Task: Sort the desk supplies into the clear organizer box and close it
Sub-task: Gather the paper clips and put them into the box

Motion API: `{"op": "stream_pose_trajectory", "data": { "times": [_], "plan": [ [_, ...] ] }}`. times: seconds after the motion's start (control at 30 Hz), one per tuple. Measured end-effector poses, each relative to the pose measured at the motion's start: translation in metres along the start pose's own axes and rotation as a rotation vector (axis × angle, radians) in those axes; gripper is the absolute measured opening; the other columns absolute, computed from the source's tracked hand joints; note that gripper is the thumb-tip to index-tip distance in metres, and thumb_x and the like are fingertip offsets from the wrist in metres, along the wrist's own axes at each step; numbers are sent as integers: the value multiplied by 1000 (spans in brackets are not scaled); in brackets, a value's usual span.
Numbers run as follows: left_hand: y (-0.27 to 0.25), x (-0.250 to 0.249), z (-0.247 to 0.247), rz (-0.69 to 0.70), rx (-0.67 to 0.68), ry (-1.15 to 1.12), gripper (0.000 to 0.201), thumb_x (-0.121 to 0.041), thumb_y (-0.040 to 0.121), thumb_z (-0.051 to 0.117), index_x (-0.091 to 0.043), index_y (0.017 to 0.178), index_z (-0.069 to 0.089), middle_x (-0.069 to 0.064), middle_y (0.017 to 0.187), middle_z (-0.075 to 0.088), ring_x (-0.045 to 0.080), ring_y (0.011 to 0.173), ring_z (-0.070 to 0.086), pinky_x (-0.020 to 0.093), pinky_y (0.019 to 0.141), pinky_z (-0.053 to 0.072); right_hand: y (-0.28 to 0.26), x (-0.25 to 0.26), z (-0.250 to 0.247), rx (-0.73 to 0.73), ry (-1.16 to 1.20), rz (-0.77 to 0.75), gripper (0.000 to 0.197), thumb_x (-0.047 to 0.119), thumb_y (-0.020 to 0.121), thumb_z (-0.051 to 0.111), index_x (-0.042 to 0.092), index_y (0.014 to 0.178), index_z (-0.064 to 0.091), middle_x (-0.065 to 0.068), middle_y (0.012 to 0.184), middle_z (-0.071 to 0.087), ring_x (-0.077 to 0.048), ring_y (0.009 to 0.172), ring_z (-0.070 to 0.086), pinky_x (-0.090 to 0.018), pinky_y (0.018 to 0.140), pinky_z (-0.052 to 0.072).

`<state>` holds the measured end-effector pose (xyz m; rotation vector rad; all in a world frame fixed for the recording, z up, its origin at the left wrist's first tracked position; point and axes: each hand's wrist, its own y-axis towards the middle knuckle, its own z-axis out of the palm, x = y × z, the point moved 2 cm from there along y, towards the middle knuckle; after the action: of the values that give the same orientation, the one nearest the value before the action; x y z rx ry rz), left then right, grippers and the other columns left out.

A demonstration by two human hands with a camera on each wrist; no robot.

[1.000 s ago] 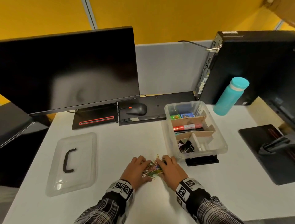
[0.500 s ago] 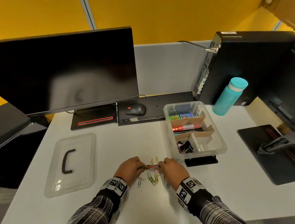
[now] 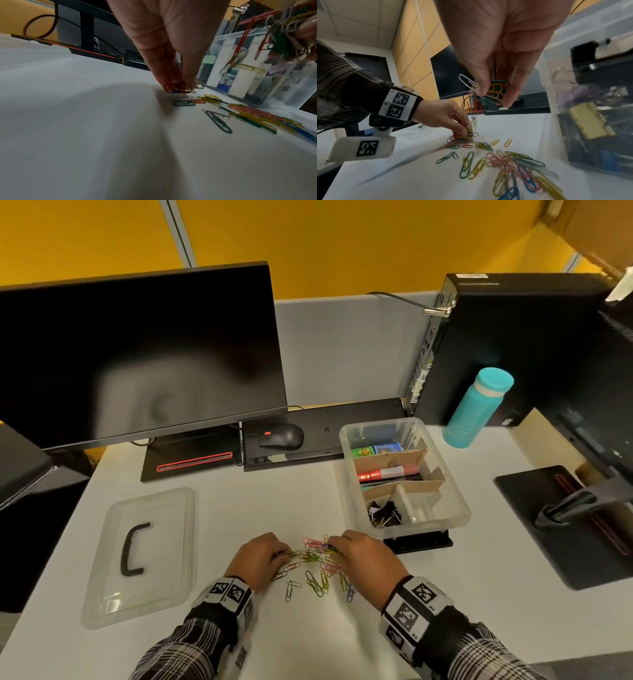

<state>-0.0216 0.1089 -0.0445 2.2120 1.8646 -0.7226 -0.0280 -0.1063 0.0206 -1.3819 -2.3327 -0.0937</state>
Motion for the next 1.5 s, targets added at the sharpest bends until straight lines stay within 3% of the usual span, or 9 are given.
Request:
{"op": "stream_pose_trajectory", "data": {
  "times": [0.27, 0.43, 0.53, 0.7, 0.87, 1.03, 1.23, 1.4, 1.5],
  "plan": [
    [5, -6, 0, -13, -5, -4, 26, -36, 92, 56, -25, 112, 68, -6, 104, 62, 13, 97, 58, 21, 77, 38, -14, 8, -40, -90, 179, -59, 29, 28, 96, 49, 18, 120, 62, -5, 104, 65, -20, 96, 60, -30, 83, 48],
    [8, -12, -1, 10, 5, 10, 25, -35, 92, 56, -25, 111, 69, -7, 102, 63, 12, 95, 59, 20, 78, 41, -31, -18, -99, -142, 278, -128, 27, 29, 92, 57, 22, 116, 66, 7, 101, 70, -6, 88, 60, -20, 80, 47],
    [10, -15, -1, 32, 6, 13, 26, -35, 93, 56, -24, 112, 69, -5, 106, 64, 13, 97, 59, 18, 78, 39, -38, -51, -128, -191, 244, -32, 29, 24, 90, 61, 26, 118, 65, 14, 110, 66, 1, 90, 56, -10, 81, 41],
    [12, -25, -2, 64, 32, 28, 26, -33, 94, 54, -23, 113, 68, -2, 107, 64, 15, 99, 58, 21, 83, 42, -37, -101, -148, -68, -64, 264, 28, 29, 91, 59, 23, 117, 66, -4, 105, 71, -20, 89, 61, -27, 76, 44],
    [14, -30, -3, 75, 35, 13, 25, -33, 94, 55, -23, 112, 69, -3, 105, 64, 15, 98, 59, 19, 81, 40, -21, -110, -141, 116, -289, 484, 26, 23, 93, 52, 16, 114, 65, -8, 104, 66, -23, 92, 62, -27, 73, 44],
    [12, -35, -5, 79, 43, 7, 25, -33, 94, 55, -23, 112, 68, -8, 100, 60, 12, 95, 58, 17, 77, 37, 4, -86, -125, 178, -326, 479, 27, 14, 95, 46, 5, 120, 55, -13, 118, 60, -28, 108, 60, -32, 89, 46],
    [1, -40, -9, 90, 47, -31, 22, -34, 93, 56, -26, 108, 70, -10, 96, 59, 9, 89, 57, 17, 74, 39, 10, -88, -110, 191, -133, 484, 28, 10, 92, 52, 5, 119, 54, -13, 121, 59, -28, 111, 57, -31, 93, 43],
    [-10, -44, -9, 92, -17, -123, 18, -34, 91, 60, -28, 103, 71, -15, 90, 60, 1, 79, 56, 19, 76, 48, -9, -114, -105, -73, 56, 379, 24, 18, 80, 70, 14, 103, 66, -6, 102, 67, -24, 95, 61, -33, 85, 49],
    [-10, -61, -21, 118, -82, -168, 15, -31, 89, 63, -27, 100, 73, -17, 90, 61, -5, 75, 56, 10, 72, 46, -21, -127, -99, -296, 71, 301, 21, 22, 81, 69, 17, 101, 64, -4, 103, 63, -22, 98, 56, -34, 83, 47]
  ]
}}
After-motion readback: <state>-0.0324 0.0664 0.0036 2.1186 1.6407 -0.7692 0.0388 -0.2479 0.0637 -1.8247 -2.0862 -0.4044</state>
